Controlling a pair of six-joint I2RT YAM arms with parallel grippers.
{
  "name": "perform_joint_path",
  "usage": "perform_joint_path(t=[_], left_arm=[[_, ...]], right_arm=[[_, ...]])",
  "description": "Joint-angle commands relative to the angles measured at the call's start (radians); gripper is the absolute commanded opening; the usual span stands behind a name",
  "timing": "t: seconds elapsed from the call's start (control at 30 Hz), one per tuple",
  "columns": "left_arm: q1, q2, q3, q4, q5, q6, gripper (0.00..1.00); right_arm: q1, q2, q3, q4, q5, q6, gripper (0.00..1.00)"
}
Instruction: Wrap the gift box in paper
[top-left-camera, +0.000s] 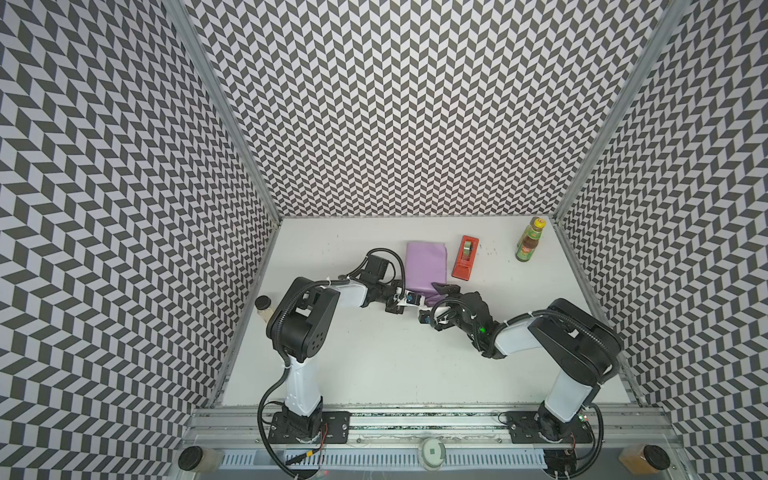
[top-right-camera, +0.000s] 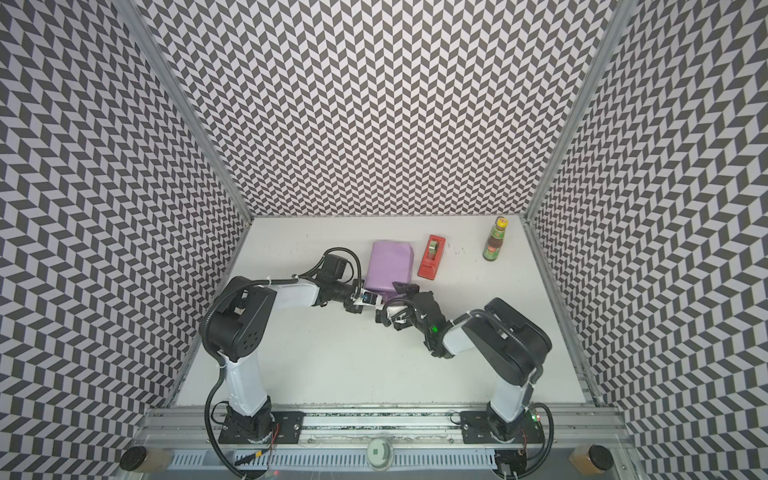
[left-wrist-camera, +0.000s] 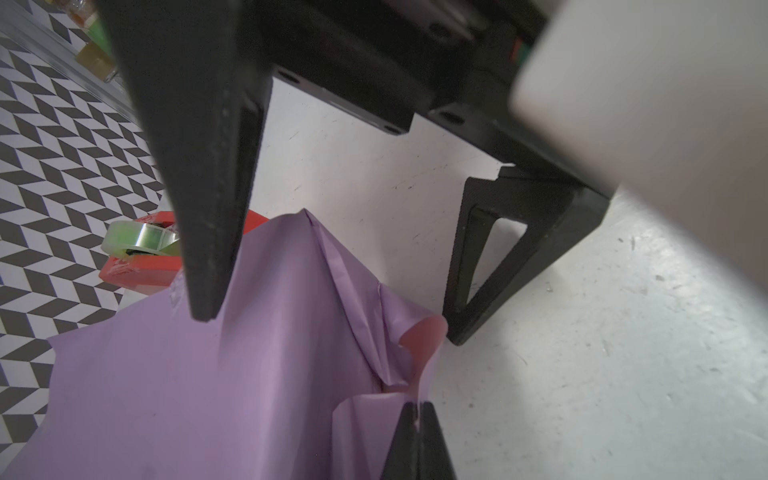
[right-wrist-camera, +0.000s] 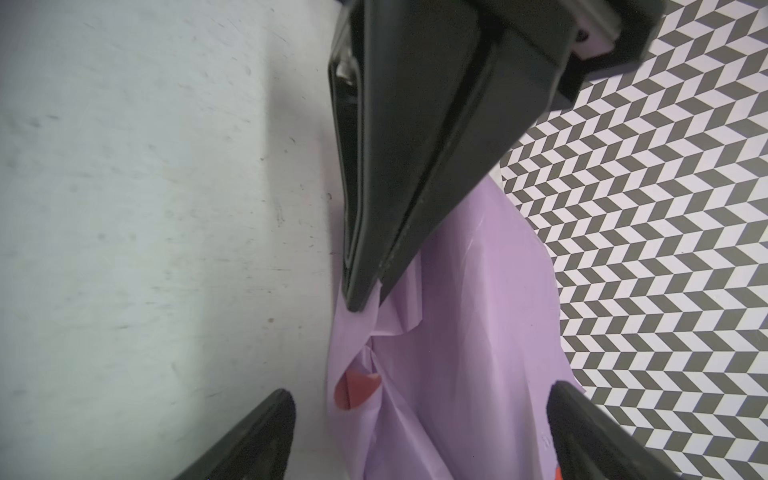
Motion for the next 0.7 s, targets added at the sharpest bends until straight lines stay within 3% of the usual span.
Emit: perform_joint_path(t=[0.0, 0.67], left_arm=[[0.005, 0.009, 0.016, -0.031, 0.02, 0.013, 0.0], [0.002, 0.013, 0.02, -0.026, 0.008, 0.004, 0.0]], right_arm=[[-0.017, 0.028, 0.027, 0.071, -0.035, -0.017, 0.93], [-0.042, 0.063, 0.051, 0.096, -0.06, 0.006, 0.62]])
